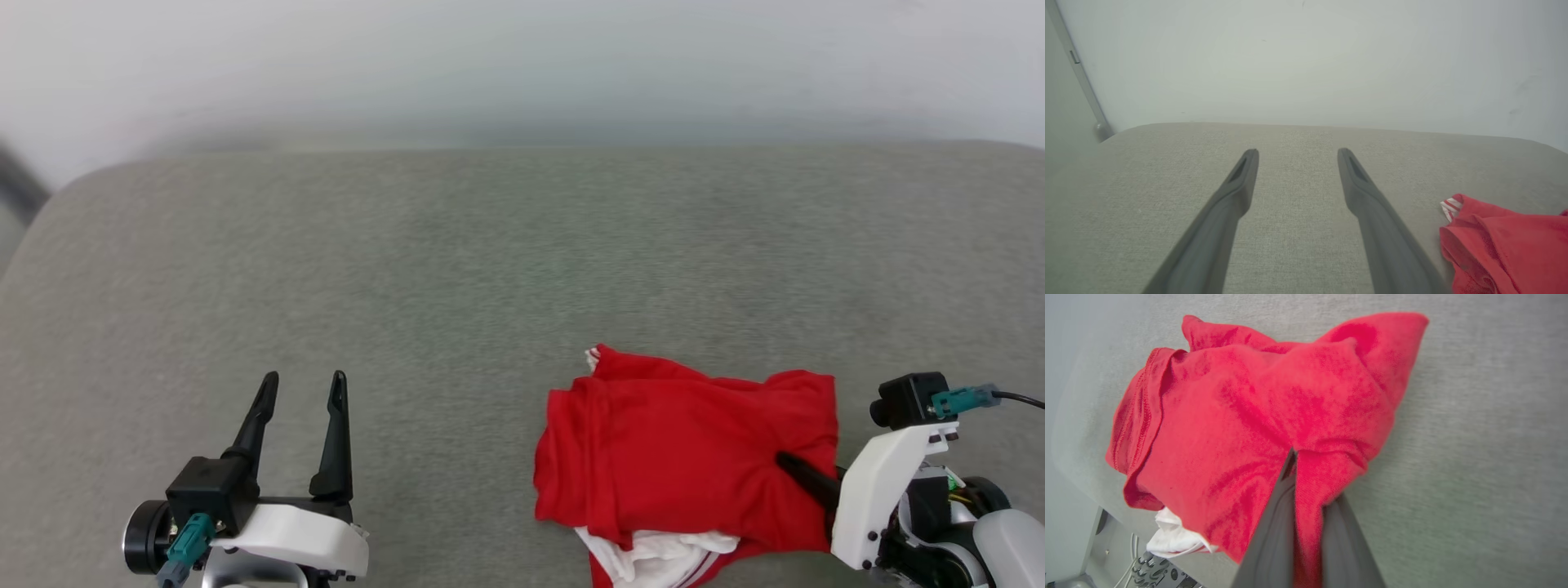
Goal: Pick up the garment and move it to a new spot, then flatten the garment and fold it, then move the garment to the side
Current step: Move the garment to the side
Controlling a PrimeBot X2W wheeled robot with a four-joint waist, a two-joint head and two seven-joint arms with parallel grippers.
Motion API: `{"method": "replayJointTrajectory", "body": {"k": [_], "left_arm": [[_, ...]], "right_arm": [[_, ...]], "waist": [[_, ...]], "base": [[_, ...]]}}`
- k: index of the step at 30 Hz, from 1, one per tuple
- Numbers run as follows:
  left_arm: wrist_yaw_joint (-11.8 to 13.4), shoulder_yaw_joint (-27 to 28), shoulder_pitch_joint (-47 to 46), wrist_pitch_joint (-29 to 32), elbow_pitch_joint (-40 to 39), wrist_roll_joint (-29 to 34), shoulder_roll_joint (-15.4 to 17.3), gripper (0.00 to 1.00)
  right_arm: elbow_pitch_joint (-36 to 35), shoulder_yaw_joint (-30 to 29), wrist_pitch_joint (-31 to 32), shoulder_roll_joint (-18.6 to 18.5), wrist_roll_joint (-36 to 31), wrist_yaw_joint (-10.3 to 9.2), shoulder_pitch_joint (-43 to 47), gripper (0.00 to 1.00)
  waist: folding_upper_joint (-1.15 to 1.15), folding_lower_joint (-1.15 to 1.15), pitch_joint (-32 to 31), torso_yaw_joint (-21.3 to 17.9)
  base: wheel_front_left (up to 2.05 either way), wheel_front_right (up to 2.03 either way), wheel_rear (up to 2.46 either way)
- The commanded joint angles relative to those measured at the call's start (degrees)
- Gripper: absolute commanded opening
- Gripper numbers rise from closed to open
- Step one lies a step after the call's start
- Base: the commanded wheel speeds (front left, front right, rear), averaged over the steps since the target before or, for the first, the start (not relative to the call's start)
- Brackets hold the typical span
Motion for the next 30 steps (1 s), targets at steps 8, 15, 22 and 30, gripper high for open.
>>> {"method": "replayJointTrajectory", "body": {"k": [8,15,22,30], "left_arm": [[-0.37,-0.36,0.31,-0.11,-1.55,0.64,0.38,1.00],[-0.52,-0.55,-2.73,0.85,-4.32,1.73,1.90,1.00],[-3.06,-2.71,-10.96,4.33,-9.29,4.63,5.08,1.00],[-4.74,-3.04,-19.28,6.22,-13.40,6.10,6.85,1.00]], "right_arm": [[3.89,-2.72,1.32,-2.19,-3.86,-0.03,-3.04,0.00],[9.04,-3.71,-1.51,-2.37,-6.69,-0.03,-10.13,0.00],[18.68,-9.58,-12.12,-4.54,-14.53,-0.04,-21.74,0.00],[25.89,-19.20,-21.44,-8.45,-25.80,-0.04,-31.26,0.00]], "waist": [[0.00,0.00,-0.71,-12.54],[0.00,0.00,4.50,-20.81],[0.00,0.00,15.40,-23.05],[0.00,0.00,25.10,-19.78]], "base": [[0.00,0.00,0.00],[0.00,0.00,0.00],[0.00,0.00,0.00],[0.00,0.00,0.00]]}}
